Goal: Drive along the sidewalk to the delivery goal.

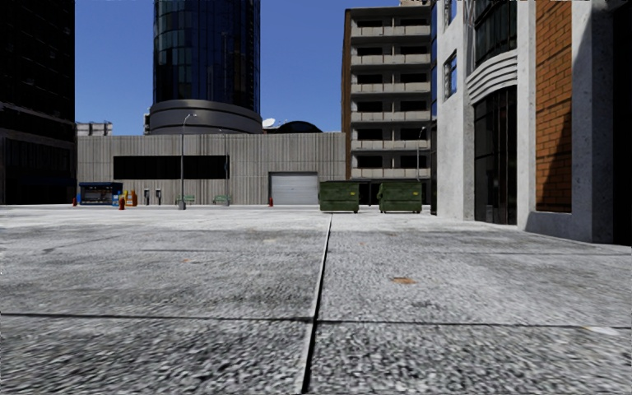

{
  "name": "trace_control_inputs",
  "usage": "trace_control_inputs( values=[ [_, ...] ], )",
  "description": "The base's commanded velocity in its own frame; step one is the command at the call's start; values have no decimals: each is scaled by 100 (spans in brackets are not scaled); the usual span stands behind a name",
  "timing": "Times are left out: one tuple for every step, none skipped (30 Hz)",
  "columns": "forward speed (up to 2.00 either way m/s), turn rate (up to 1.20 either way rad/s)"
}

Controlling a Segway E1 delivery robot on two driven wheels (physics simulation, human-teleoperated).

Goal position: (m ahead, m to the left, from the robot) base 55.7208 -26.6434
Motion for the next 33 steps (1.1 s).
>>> trace_control_inputs(
  values=[
    [200,120],
    [200,118],
    [200,6],
    [200,1],
    [200,1],
    [200,0],
    [200,0],
    [200,0],
    [200,0],
    [200,0],
    [200,0],
    [200,0],
    [200,0],
    [200,0],
    [200,0],
    [200,0],
    [200,0],
    [200,0],
    [200,0],
    [200,0],
    [200,0],
    [200,0],
    [200,0],
    [200,0],
    [200,0],
    [200,0],
    [200,0],
    [200,0],
    [200,0],
    [200,0],
    [200,0],
    [200,0],
    [200,0]
  ],
)
